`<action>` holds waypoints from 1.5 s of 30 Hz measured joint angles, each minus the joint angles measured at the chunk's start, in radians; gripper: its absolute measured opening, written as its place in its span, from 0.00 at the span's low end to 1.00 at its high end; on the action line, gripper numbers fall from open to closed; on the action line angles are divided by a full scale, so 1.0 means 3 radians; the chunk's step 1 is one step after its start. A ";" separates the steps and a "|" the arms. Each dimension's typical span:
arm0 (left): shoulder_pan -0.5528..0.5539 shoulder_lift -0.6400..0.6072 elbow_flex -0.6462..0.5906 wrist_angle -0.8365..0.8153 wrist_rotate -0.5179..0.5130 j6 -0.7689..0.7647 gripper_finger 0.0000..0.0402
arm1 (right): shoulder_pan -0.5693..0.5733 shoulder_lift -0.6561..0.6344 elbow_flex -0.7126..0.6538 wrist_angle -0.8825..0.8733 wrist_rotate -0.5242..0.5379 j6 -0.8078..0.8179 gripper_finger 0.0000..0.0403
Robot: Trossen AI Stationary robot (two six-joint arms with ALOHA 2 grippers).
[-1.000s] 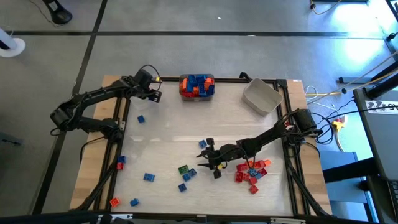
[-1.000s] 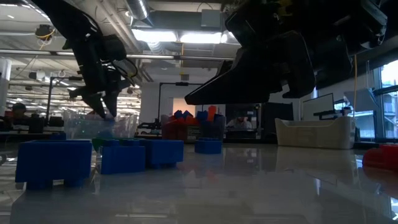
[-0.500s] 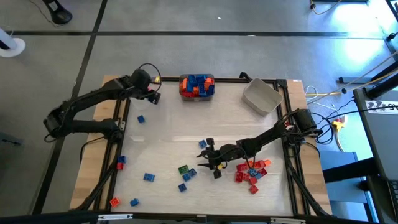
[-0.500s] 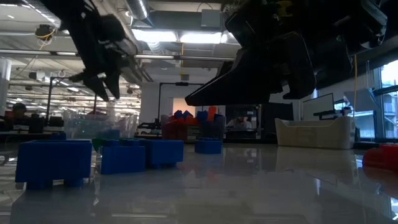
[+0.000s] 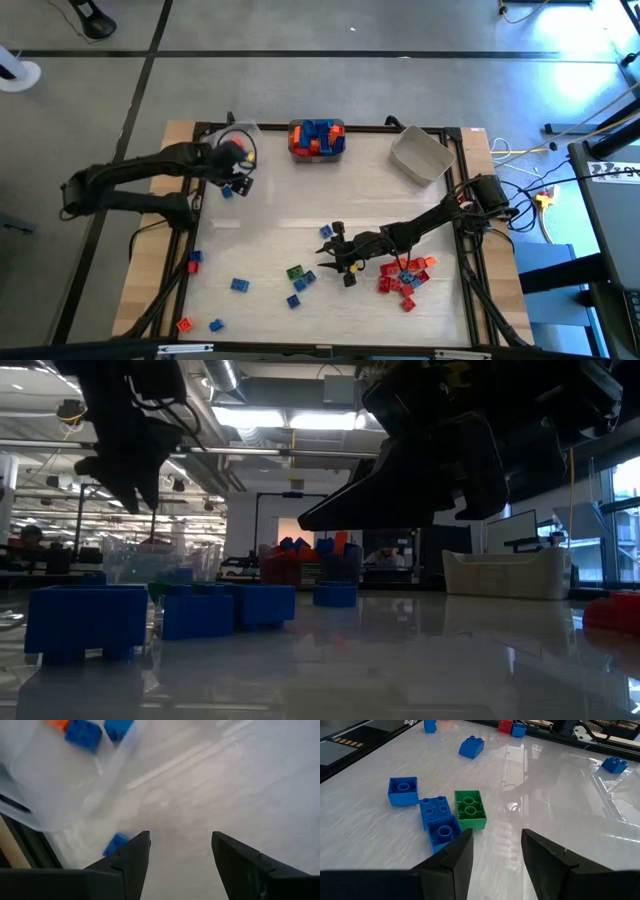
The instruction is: Sort blocks by size
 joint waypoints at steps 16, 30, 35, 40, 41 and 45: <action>-0.0458 0.0003 -0.0597 0.0051 -0.0203 -0.0837 0.50 | -0.0001 0.0000 -0.0001 0.0001 0.0000 0.0001 0.41; -0.0407 0.0004 -0.0997 0.0284 -0.0675 -0.1247 0.50 | 0.0000 0.0000 0.0000 0.0006 0.0001 0.0001 0.41; -0.0407 0.0004 -0.1133 0.0480 -0.0768 -0.1317 0.50 | -0.0001 0.0000 -0.0001 0.0006 0.0001 0.0001 0.41; -0.0407 0.0006 -0.1236 0.0477 -0.0884 -0.1428 0.50 | 0.0000 0.0000 0.0000 0.0006 0.0001 0.0001 0.41; -0.0407 0.0005 -0.1247 0.0500 -0.0890 -0.1429 0.50 | -0.0001 0.0000 -0.0001 0.0006 0.0001 0.0001 0.41; -0.0407 0.0004 -0.1298 0.0706 -0.0936 -0.1411 0.50 | 0.0000 0.0000 0.0000 0.0006 0.0001 0.0001 0.41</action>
